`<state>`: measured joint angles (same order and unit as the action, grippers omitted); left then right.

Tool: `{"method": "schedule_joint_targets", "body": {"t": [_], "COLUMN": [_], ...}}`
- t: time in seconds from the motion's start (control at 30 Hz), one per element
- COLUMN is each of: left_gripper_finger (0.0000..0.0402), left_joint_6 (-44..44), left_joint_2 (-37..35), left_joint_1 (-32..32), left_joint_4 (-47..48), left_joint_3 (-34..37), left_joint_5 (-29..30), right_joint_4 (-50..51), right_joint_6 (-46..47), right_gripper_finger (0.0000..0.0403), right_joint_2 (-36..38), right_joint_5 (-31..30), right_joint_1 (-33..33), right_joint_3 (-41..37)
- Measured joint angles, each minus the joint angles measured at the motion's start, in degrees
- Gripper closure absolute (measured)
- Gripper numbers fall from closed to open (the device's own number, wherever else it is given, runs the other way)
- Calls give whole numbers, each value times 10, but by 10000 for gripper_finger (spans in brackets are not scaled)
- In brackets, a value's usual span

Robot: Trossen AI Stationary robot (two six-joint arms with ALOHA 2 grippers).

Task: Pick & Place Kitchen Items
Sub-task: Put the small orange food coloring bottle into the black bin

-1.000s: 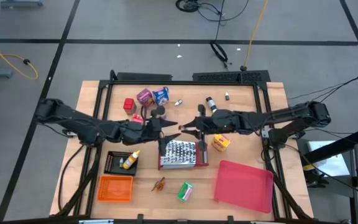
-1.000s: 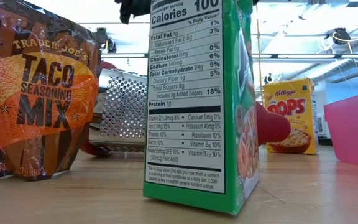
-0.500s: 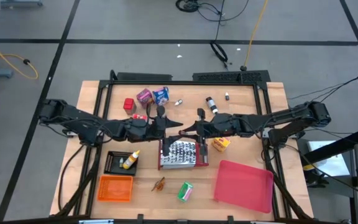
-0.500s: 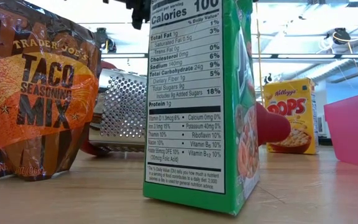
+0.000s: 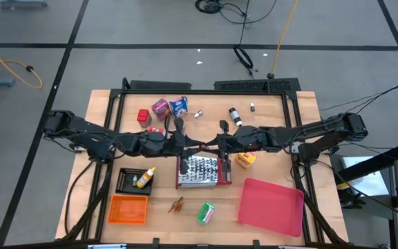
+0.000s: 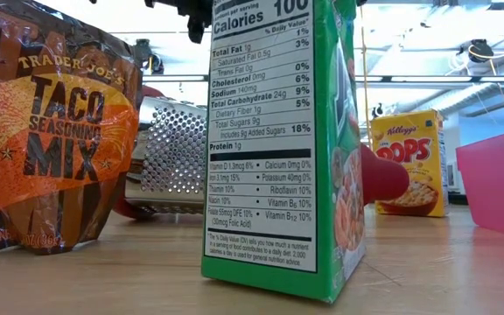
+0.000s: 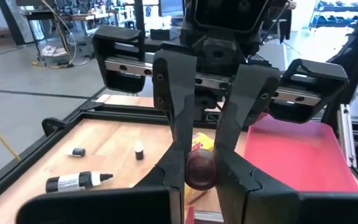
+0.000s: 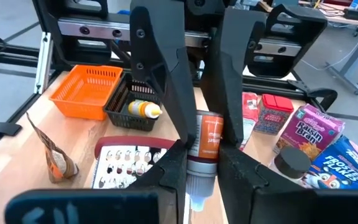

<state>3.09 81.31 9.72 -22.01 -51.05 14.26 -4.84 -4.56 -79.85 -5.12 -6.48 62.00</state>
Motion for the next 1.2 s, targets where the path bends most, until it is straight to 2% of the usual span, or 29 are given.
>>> {"method": "schedule_joint_targets", "body": {"t": [0.1,0.33,0.53,0.83,1.0,1.2], "left_gripper_finger": [357,357,357,357,357,357], "left_joint_6": [0,4,4,6,27,136], "left_joint_2": [0,1,-7,-48,-72,-127], "left_joint_1": [0,1,4,30,51,91], "left_joint_4": [-1,-1,10,73,133,307], "left_joint_3": [0,1,1,1,1,1], "left_joint_5": [-7,-16,-16,30,69,132], "right_joint_4": [5,25,37,53,67,118], "right_joint_6": [1,2,4,4,2,7], "right_gripper_finger": [345,310,311,301,294,292], "right_joint_2": [0,0,2,1,1,1], "right_joint_5": [1,8,7,-11,-28,-27], "right_joint_1": [0,0,0,0,2,8], "right_joint_3": [0,2,2,1,1,1]}}
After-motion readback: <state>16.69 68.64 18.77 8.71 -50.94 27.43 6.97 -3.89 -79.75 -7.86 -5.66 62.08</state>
